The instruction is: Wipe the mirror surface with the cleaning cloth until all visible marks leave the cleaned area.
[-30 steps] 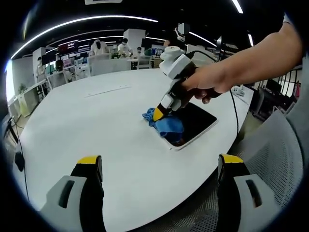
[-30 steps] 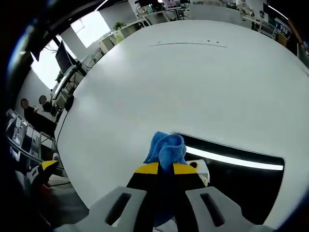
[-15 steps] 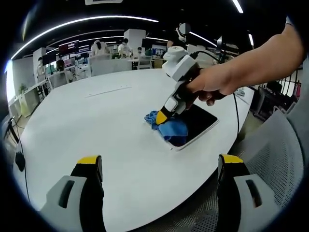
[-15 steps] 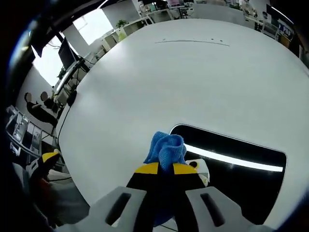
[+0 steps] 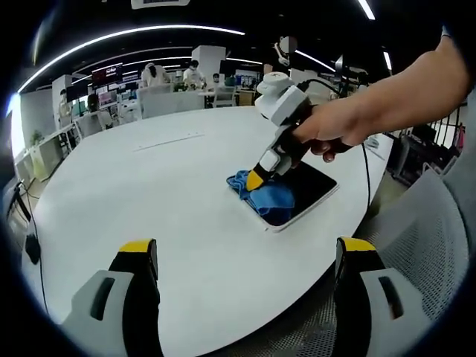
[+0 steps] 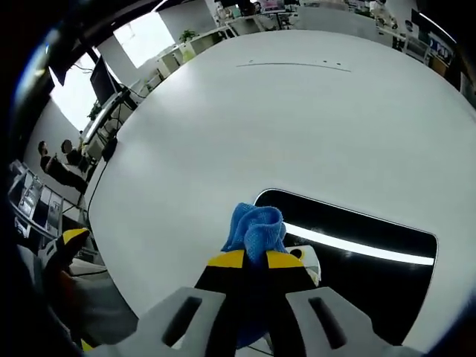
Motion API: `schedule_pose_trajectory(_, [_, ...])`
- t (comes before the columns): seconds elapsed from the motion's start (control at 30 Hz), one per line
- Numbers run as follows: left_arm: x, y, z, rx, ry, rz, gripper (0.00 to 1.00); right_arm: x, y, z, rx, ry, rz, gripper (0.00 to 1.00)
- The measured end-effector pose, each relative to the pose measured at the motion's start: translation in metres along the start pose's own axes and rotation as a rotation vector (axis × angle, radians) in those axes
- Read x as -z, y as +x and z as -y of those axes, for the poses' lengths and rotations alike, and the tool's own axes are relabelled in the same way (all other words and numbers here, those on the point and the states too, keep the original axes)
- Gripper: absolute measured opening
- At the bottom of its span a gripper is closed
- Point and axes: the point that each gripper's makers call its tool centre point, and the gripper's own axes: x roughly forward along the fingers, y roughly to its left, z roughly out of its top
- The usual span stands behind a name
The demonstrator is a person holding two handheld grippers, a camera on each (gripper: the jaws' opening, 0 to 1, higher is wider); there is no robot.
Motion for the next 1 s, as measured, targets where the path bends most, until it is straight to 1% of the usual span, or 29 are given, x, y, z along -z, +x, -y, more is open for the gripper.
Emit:
schedule_pose_trajectory(0.4, [0.001, 0.000, 0.001, 0.005, -0.001, -0.005, 0.99, 0.009, -0.011, 0.018, 0.007, 0.026, 0.001, 0.03])
schedule_pose_trajectory(0.57, [-0.003, 0.000, 0.003, 0.017, -0.016, 0.011, 0.99, 0.012, -0.015, 0.024, 0.009, 0.026, 0.003, 0.03])
schedule_pose_trajectory(0.63, [-0.006, -0.001, 0.004, 0.025, -0.026, 0.032, 0.99, 0.013, -0.016, 0.027, 0.010, 0.027, 0.004, 0.03])
schedule_pose_trajectory(0.77, [-0.014, -0.002, 0.009, 0.049, -0.014, 0.079, 0.99, 0.016, -0.019, 0.033, 0.015, 0.035, 0.005, 0.03])
schedule_pose_trajectory(1.0, [-0.012, -0.001, 0.010, 0.053, -0.031, 0.070, 0.99, 0.019, -0.021, 0.043, 0.019, 0.039, 0.006, 0.03])
